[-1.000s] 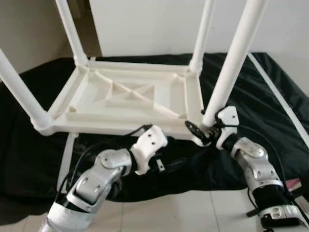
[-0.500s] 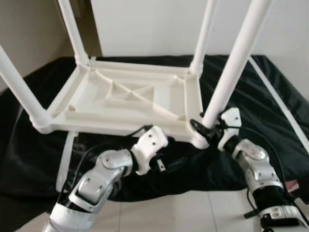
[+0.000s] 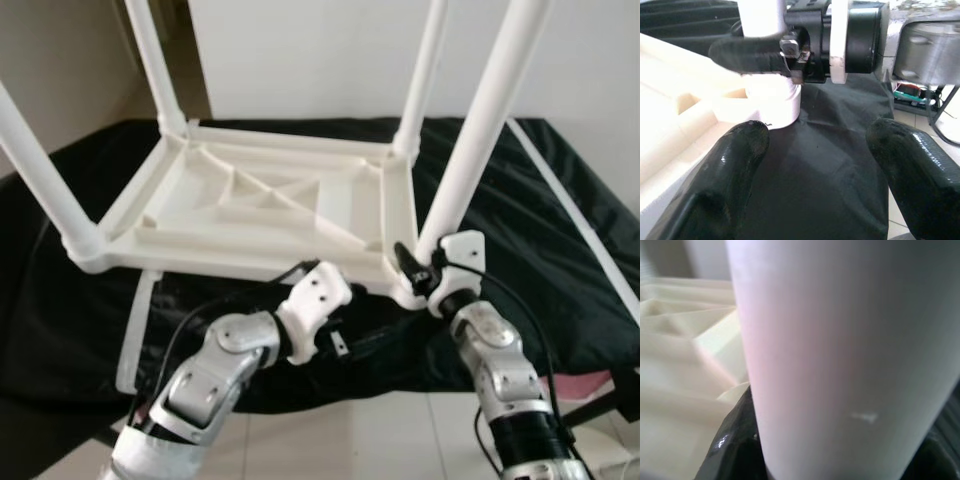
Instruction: Building children table
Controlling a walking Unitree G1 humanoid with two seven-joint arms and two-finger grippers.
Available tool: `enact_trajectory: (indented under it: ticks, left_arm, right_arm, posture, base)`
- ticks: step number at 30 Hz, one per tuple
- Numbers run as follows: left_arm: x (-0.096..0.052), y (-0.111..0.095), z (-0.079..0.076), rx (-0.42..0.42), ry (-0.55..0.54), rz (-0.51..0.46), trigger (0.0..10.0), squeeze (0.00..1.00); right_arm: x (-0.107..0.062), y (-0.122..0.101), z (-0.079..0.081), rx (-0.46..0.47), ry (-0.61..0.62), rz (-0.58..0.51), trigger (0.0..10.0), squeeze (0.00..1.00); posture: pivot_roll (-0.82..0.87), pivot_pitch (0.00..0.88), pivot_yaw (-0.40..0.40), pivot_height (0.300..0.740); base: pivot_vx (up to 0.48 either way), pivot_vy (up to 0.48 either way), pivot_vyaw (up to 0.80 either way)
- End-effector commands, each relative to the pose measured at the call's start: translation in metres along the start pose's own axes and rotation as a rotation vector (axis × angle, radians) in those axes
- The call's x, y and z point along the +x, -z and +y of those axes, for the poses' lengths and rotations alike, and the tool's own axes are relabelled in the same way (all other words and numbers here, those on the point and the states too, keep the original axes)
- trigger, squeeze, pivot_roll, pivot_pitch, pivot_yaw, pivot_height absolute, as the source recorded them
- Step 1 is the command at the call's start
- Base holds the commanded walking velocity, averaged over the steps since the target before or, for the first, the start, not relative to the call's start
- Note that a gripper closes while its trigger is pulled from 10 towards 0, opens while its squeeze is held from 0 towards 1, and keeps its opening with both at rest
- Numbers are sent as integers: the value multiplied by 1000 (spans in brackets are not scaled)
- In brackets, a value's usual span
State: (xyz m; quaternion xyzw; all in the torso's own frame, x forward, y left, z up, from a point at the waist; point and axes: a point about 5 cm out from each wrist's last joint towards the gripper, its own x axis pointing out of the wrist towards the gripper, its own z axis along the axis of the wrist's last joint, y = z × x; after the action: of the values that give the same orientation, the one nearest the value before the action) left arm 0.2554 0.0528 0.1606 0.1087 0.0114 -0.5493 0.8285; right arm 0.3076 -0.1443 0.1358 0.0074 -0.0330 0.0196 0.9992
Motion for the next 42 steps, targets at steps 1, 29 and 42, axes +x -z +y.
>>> enact_trajectory:
  ticks: [1, 29, 42]
  left_arm:
    - [1, 3, 3, -6, -82, 12, 10000, 0]
    - [3, -4, 20, 40, -106, 0, 10000, 0]
    - [9, -9, 21, 43, -120, -24, 10000, 0]
  right_arm:
    - [-13, 26, -9, 7, 231, 126, 10000, 0]
    - [-14, 8, 7, 2, 291, 74, 10000, 0]
    - [-24, -9, -9, 10, 149, -65, 10000, 1000]
  posture:
    - [-20, 61, -36, 740]
    - [-27, 57, -34, 740]
    - [-49, 81, -27, 740]
  base:
    - [0, 0, 0]
    - [0, 0, 0]
    - [0, 0, 0]
